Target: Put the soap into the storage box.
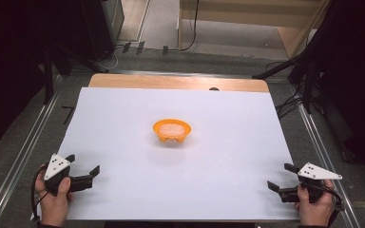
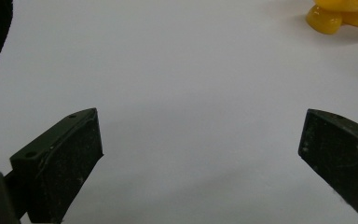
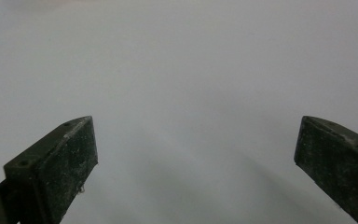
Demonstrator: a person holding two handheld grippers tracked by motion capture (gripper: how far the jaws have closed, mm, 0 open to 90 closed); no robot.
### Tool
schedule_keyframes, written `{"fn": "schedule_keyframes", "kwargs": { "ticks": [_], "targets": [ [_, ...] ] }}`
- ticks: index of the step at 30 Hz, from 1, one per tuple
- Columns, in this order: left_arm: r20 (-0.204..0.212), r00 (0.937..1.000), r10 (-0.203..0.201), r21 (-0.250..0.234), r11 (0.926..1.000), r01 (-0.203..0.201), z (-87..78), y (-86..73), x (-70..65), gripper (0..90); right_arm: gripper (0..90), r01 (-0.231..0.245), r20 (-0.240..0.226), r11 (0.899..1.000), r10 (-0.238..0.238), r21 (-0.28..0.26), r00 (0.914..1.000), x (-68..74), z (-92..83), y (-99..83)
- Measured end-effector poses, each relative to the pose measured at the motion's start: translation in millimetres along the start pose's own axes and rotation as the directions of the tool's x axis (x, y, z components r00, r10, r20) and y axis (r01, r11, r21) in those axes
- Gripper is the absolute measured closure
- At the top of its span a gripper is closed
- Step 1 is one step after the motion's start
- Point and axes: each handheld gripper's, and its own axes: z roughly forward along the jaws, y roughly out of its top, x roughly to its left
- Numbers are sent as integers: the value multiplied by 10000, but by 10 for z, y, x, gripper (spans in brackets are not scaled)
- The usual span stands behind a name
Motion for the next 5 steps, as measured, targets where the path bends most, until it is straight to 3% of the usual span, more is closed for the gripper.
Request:
{"fn": "schedule_keyframes", "kwargs": {
  "ticks": [5],
  "targets": [
    [12,10000,0,30,10000,0,8,2,-1,0,0,-107,-35,9999,107,24,9999,-16,8,-3]
  ]
}}
